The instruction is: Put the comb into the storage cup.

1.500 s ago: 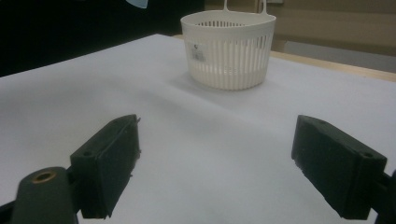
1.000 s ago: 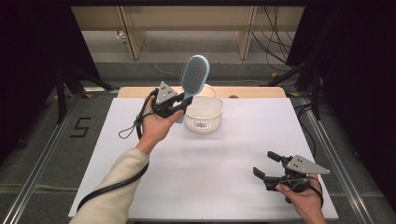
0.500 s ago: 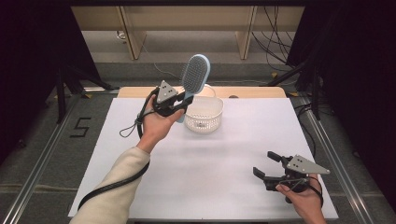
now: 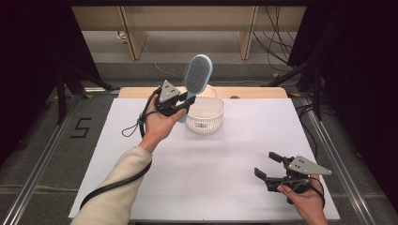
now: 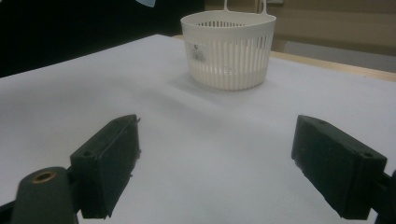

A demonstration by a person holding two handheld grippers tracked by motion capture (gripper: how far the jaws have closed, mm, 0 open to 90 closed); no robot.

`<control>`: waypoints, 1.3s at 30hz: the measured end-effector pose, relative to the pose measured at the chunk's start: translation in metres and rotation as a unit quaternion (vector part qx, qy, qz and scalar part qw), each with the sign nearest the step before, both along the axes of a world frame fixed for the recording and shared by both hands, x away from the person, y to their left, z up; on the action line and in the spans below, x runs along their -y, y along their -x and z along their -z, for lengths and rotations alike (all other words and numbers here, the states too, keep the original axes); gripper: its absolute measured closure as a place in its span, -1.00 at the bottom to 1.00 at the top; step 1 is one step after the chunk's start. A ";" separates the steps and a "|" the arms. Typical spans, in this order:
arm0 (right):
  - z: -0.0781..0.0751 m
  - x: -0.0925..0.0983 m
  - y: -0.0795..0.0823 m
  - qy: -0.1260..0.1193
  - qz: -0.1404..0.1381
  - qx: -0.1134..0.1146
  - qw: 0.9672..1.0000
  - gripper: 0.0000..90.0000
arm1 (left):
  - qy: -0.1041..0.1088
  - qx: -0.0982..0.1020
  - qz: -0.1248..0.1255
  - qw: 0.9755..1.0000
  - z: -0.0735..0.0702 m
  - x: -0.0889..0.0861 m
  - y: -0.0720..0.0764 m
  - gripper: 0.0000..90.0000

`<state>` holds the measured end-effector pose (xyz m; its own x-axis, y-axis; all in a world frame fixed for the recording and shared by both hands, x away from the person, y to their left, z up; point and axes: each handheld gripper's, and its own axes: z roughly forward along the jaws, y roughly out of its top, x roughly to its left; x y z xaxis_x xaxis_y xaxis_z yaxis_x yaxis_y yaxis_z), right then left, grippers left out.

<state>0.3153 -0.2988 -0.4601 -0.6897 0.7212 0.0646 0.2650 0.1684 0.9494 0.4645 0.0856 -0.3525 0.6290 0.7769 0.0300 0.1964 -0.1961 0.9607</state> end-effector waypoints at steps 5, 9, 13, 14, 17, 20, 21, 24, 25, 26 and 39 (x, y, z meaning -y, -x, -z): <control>0.000 0.000 0.000 -0.001 0.001 0.000 1.000 -0.65 | -0.001 0.001 0.001 1.000 -0.001 0.001 -0.001 0.55; 0.000 0.000 0.000 -0.001 0.001 0.000 1.000 -0.65 | -0.001 0.001 0.000 1.000 -0.001 0.002 -0.002 0.55; 0.000 0.000 0.000 -0.001 0.001 -0.001 1.000 -0.65 | 0.000 0.001 0.000 1.000 -0.001 0.002 -0.002 0.55; 0.000 0.000 0.000 -0.001 0.001 -0.001 1.000 -0.65 | 0.000 0.001 0.001 1.000 -0.002 0.002 -0.003 0.55; 0.000 0.000 0.000 -0.001 0.000 -0.001 1.000 -0.65 | -0.001 0.002 0.001 1.000 -0.002 0.003 -0.003 0.55; 0.000 0.000 0.000 -0.001 0.001 -0.002 1.000 -0.65 | 0.000 0.001 0.001 1.000 -0.002 0.003 -0.003 0.55; 0.000 0.000 0.000 -0.001 0.001 -0.001 1.000 -0.65 | 0.000 0.001 0.001 1.000 -0.002 0.003 -0.003 0.55; 0.000 0.000 0.000 -0.001 0.000 -0.002 1.000 -0.65 | 0.000 0.001 0.000 1.000 -0.002 0.004 -0.004 0.55; 0.000 0.000 0.000 -0.001 0.000 -0.001 1.000 -0.65 | 0.000 0.000 0.001 1.000 -0.002 0.004 -0.004 0.55; 0.000 0.000 0.000 -0.001 0.001 -0.002 1.000 -0.65 | 0.000 0.000 0.001 1.000 -0.002 0.004 -0.004 0.55; 0.000 0.000 0.000 -0.001 0.001 -0.002 1.000 -0.65 | -0.002 0.001 0.002 1.000 -0.002 0.007 -0.006 0.55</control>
<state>0.3149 -0.2992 -0.4600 -0.6885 0.7219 0.0697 0.2699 0.1657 0.9485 0.4707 0.0788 -0.3504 0.6318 0.7744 0.0340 0.1939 -0.2003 0.9603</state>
